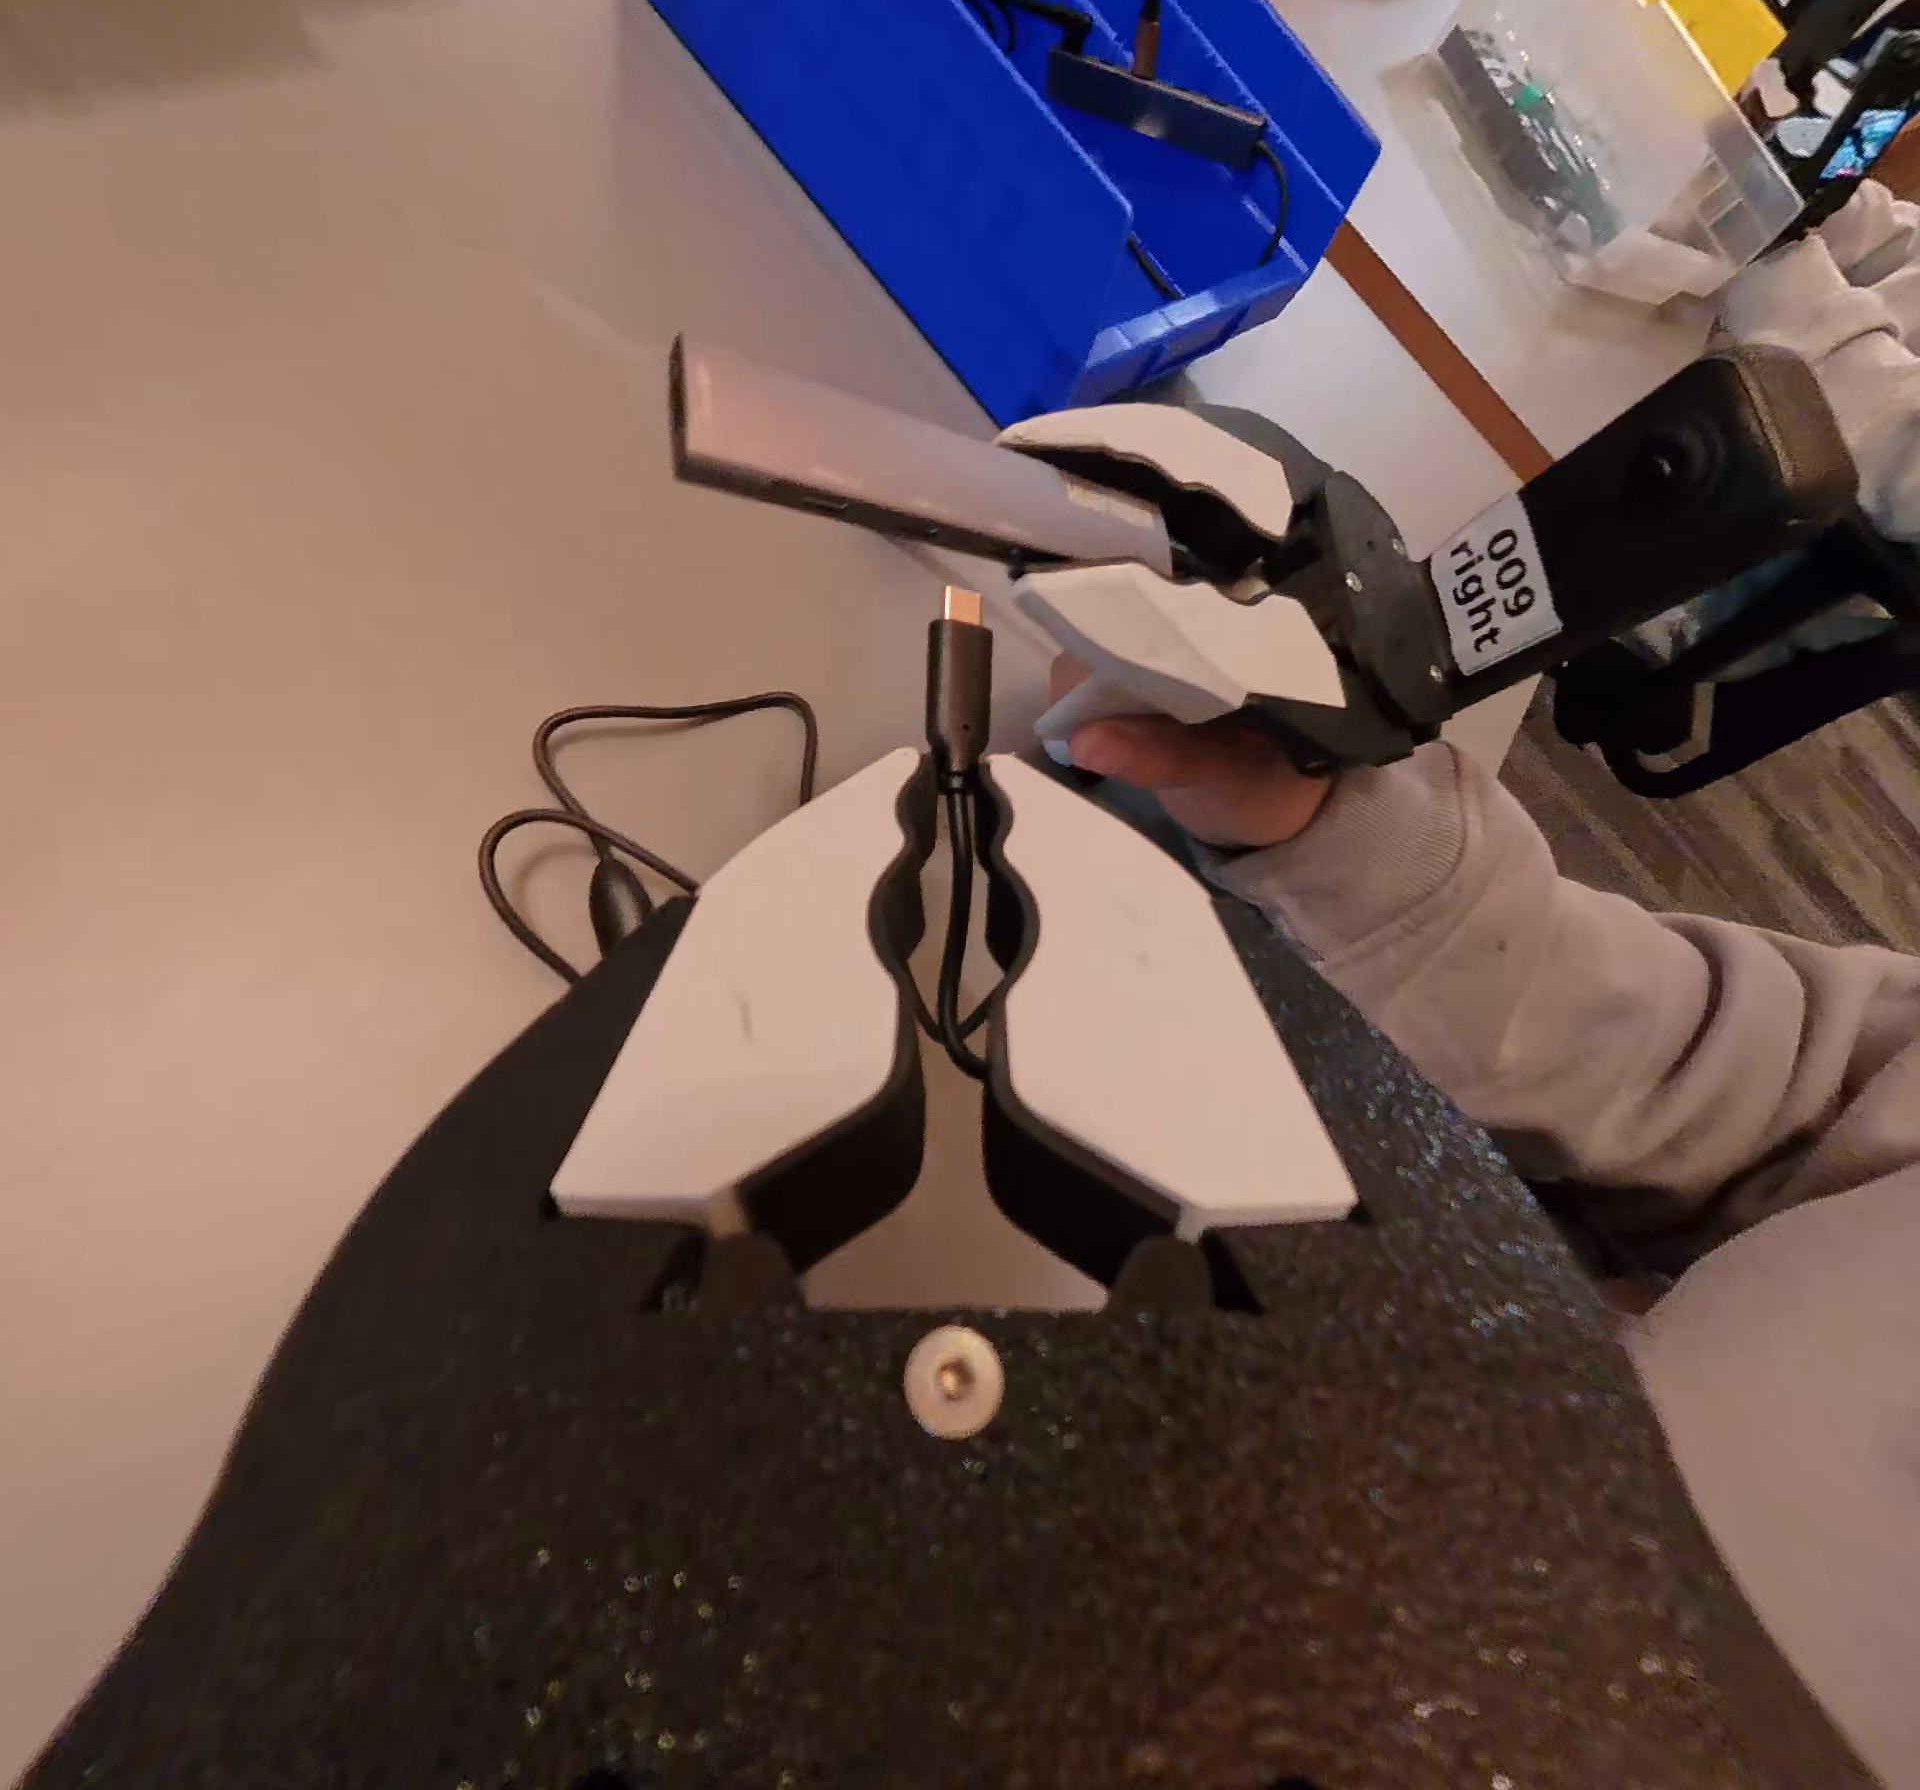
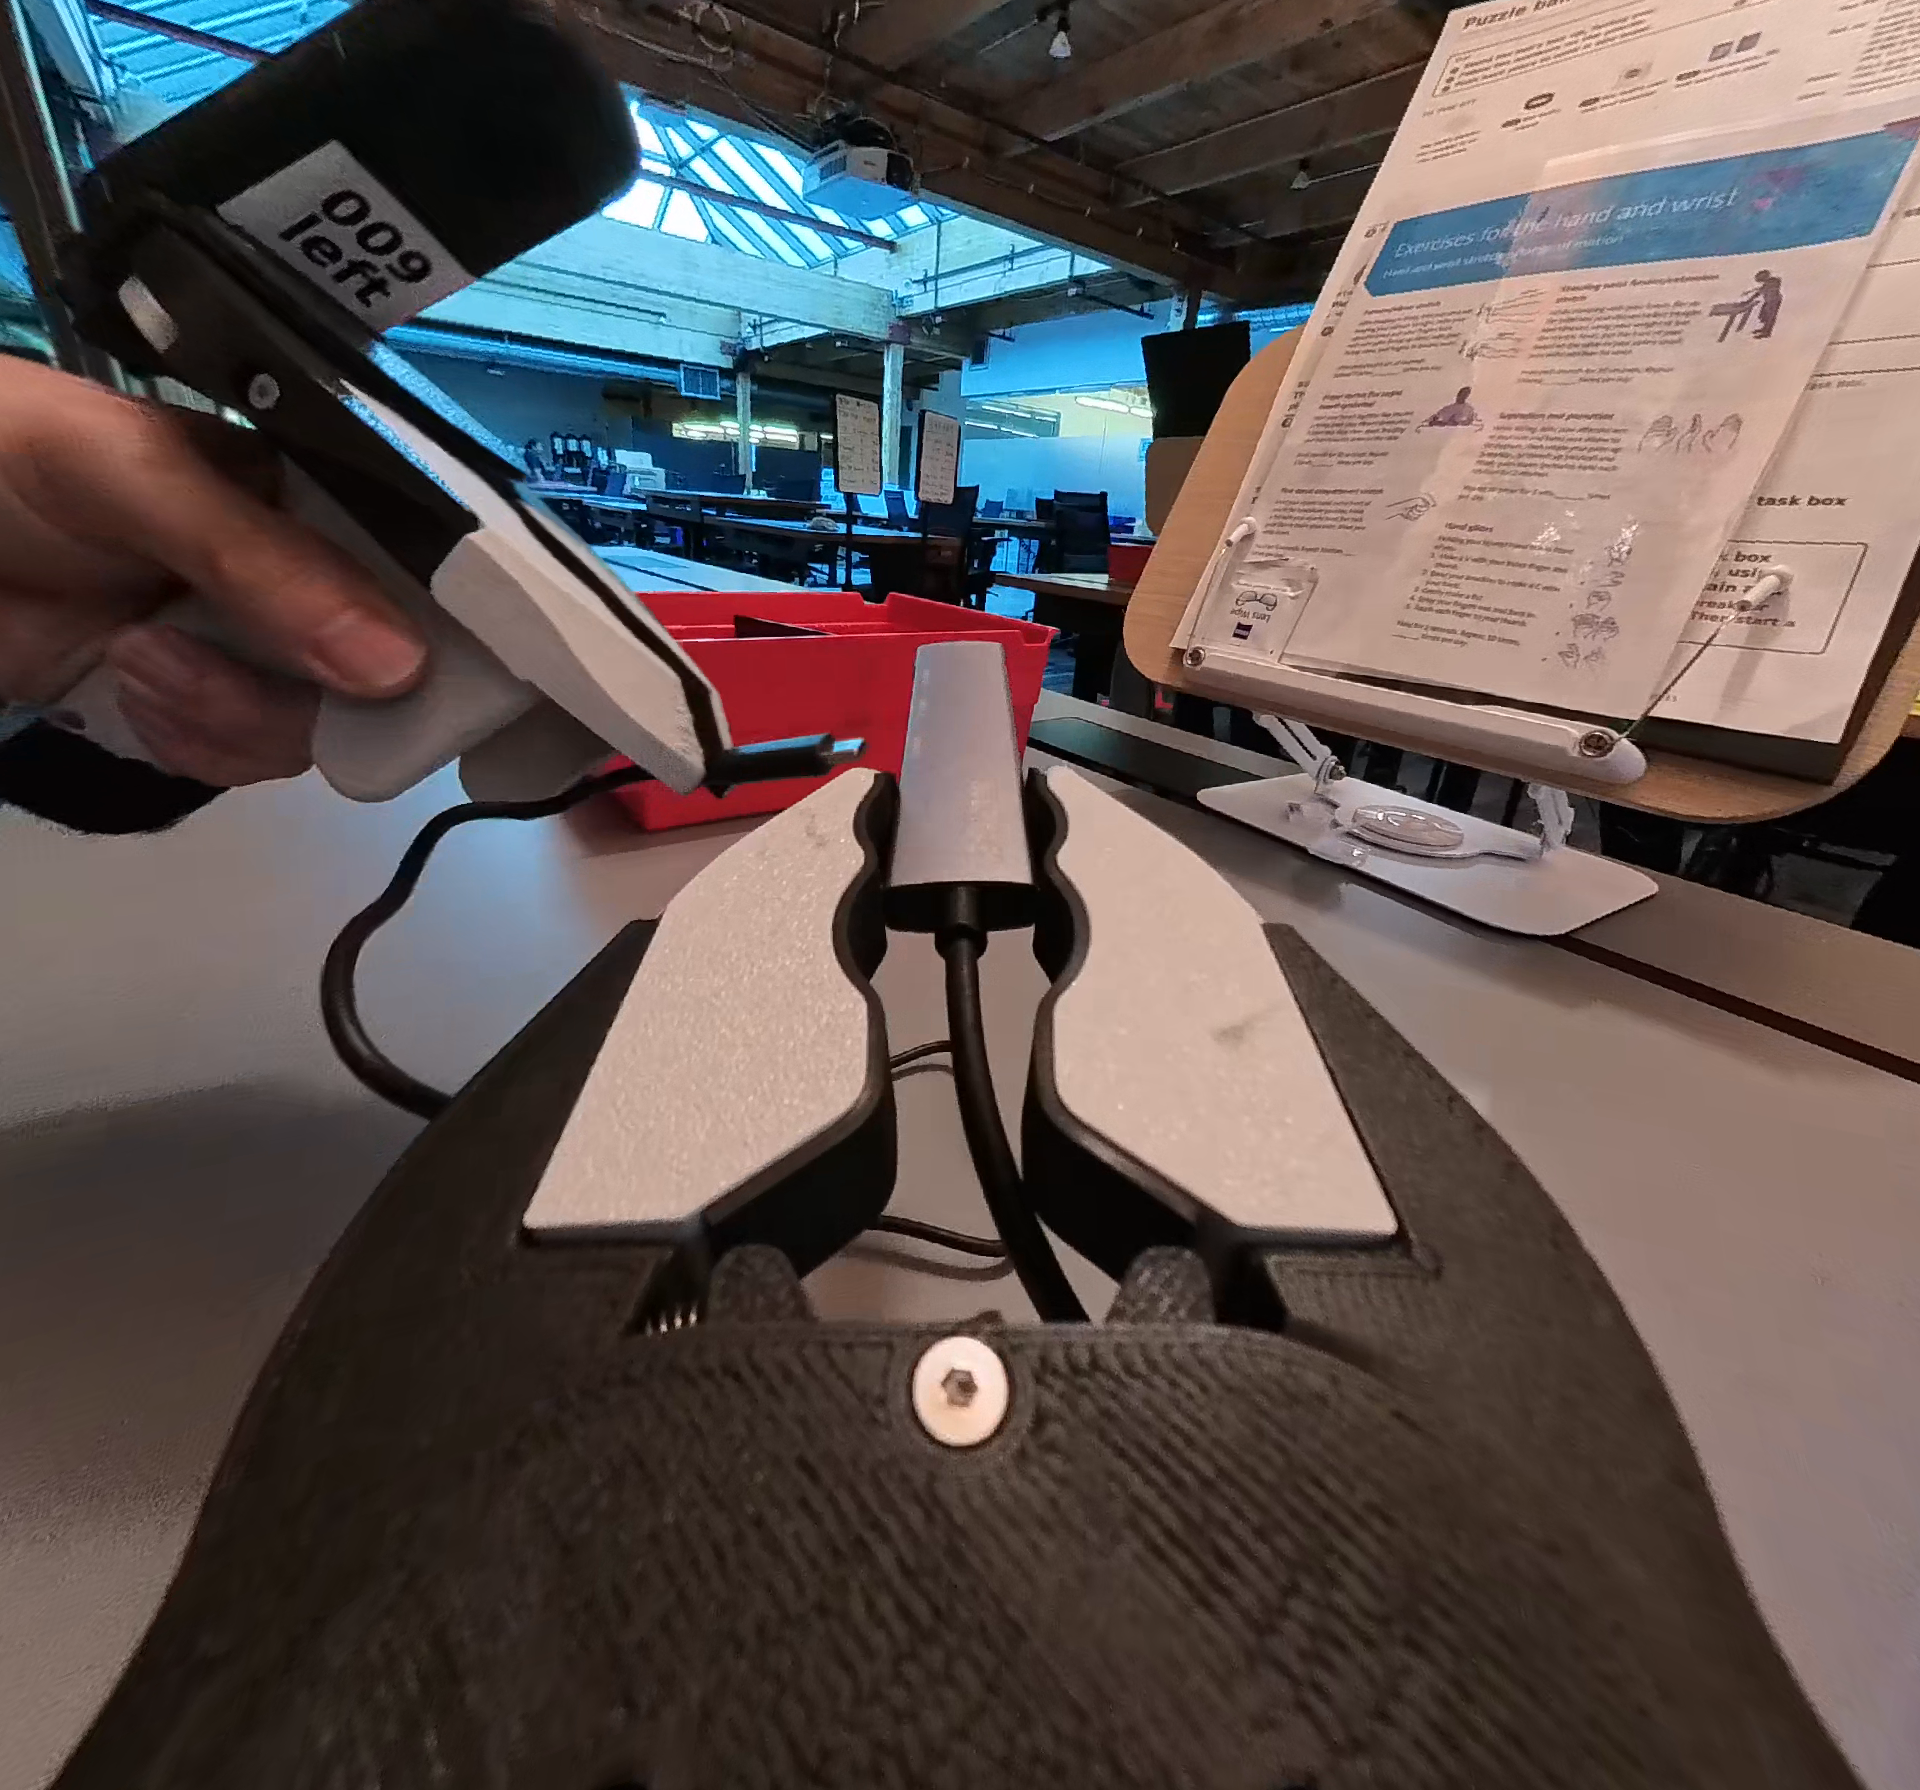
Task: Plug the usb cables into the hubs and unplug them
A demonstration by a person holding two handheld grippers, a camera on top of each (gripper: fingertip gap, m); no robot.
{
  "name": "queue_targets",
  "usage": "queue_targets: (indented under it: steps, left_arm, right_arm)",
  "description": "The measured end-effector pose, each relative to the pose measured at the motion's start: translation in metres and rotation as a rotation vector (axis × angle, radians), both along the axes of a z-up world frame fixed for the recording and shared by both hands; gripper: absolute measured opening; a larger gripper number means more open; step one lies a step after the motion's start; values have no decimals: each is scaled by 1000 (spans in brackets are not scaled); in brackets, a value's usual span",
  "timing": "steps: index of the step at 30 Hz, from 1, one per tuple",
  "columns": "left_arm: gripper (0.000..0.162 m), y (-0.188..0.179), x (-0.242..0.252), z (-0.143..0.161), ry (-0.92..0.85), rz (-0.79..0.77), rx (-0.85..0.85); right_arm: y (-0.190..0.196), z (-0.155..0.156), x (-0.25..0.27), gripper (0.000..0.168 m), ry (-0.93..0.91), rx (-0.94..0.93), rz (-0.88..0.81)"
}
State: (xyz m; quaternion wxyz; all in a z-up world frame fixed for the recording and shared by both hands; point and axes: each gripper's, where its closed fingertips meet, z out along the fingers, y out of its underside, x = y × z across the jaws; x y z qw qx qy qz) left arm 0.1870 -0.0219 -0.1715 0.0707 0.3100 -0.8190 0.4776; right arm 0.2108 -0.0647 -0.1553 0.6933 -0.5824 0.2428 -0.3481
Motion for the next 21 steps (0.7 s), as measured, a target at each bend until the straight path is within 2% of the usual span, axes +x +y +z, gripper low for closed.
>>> queue_targets:
  steps: [21]
  left_arm:
    - [6, 3, 13, -3, -76, 73, 62]
  right_arm:
    - [9, -5, 0, 25, 1, -67, 7]
